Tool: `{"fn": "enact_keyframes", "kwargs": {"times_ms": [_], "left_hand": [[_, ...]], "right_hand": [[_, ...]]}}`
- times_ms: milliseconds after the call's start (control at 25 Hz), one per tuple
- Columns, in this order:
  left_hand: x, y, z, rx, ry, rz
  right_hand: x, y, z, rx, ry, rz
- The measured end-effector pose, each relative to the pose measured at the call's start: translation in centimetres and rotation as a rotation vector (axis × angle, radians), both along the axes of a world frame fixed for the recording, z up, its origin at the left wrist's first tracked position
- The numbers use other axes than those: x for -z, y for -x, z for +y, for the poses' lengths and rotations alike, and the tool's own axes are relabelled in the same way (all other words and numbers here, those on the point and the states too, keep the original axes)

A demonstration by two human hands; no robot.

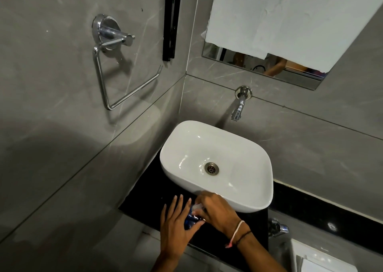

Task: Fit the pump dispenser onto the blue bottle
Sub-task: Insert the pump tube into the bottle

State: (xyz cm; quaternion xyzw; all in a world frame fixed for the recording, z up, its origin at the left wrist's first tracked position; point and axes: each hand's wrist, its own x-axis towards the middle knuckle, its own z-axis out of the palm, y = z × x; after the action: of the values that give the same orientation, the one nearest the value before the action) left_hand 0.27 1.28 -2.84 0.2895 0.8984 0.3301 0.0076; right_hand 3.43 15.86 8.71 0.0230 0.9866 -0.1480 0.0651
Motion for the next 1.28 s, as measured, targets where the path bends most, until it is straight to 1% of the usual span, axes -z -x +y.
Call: {"fn": "enact_keyframes", "kwargs": {"times_ms": [80, 240, 400, 520, 600, 720, 760, 800, 880, 960, 1080, 1280], "left_hand": [[0.1, 0.0, 0.0, -0.004, 0.016, -0.005], [0.2, -0.1, -0.1, -0.003, 0.026, -0.011], [0.2, 0.0, 0.1, -0.032, 0.008, -0.019], [0.4, 0.0, 0.0, -0.027, 0.000, -0.014], [0.5, 0.0, 0.0, -0.018, 0.004, -0.017], [0.7, 0.0, -0.1, -0.012, -0.006, -0.023], [0.8, 0.1, -0.1, -0.006, -0.004, -0.022], [0.9, 0.2, -0.1, -0.003, 0.000, -0.022], [0.9, 0.3, -0.1, -0.001, 0.007, -0.024], [1.0, 0.3, -0.1, 0.007, 0.010, -0.028], [1.1, 0.4, -0.2, 0.009, 0.007, -0.014], [1.2, 0.4, -0.2, 0.026, 0.011, -0.021]], "right_hand": [[-0.3, 0.1, 0.0, -0.053, 0.008, -0.005], [-0.4, -0.2, -0.6, -0.054, 0.028, -0.030], [-1.0, 0.9, -0.4, -0.088, -0.006, -0.011], [-0.4, 1.5, -0.4, -0.129, -0.052, -0.074], [0.4, 1.4, -0.8, -0.087, -0.054, -0.090], [1.3, 1.1, -0.4, 0.054, -0.076, -0.034], [1.4, 0.8, -0.2, 0.089, -0.035, -0.011], [1.5, 0.4, 0.1, 0.111, 0.051, 0.000], [1.8, -0.5, 0.6, 0.114, 0.284, -0.009], [2.3, -1.5, 0.9, 0.168, 0.429, 0.020], [3.0, -2.4, 1.2, 0.344, 0.461, 0.103], [4.0, -2.6, 0.8, 0.373, 0.597, 0.151]]}}
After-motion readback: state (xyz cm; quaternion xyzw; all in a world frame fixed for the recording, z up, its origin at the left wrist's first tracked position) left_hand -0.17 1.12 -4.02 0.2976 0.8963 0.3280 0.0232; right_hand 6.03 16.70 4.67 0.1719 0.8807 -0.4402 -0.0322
